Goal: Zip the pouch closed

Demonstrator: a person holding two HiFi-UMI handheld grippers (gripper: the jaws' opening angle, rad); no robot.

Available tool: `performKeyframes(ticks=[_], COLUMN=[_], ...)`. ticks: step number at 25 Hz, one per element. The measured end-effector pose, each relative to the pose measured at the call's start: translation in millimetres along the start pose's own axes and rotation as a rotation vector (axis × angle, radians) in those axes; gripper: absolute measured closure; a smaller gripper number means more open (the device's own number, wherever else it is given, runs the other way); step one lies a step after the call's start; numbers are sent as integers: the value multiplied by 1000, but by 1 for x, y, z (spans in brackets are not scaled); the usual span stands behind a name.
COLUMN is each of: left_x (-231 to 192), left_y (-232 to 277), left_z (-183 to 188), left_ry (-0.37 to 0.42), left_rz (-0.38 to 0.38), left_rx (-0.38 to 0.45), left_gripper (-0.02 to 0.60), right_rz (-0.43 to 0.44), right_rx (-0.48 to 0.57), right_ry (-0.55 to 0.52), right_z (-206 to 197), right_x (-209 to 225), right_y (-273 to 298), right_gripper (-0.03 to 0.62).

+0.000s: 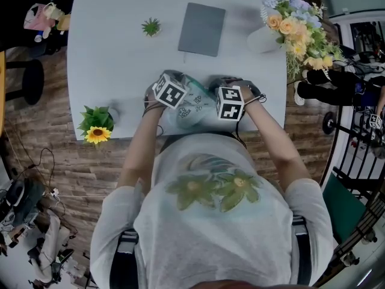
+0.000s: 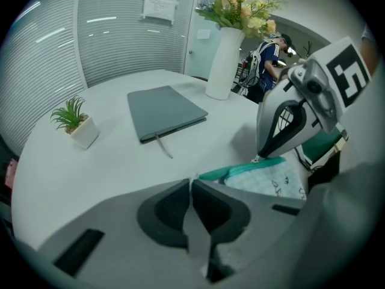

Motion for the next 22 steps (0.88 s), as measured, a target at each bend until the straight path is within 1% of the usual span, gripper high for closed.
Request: performKeyframes(ticks=[6,10,18,22], left_x=[0,-1,-1,-2], left_y=[0,0,0,0], left_z=[0,-1,0,-1], left_ry=[-3,-13,-9,-11], left_rz=[22,21,27,26], left_rx=[7,5,1,-6], left_gripper=[558,558,558,558], right_rz=[2,4,-17,-15], right_rx=[4,-7,14,4], right_ry=[13,2,27,26], right_z=[-5,-9,-14,-17], right_x=[-4,-7,-11,-13], right_y=[-2,-3,-7,-8], right_gripper=[576,576,576,576])
Point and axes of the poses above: the fingertips, and each gripper's own axes: y forward along the fingers, x to its right, z out of its top, the point moved 2 cm from there along -y, backward along the fingers, and after that the axes turned 9 degrees about y, right-handed, at the moved point
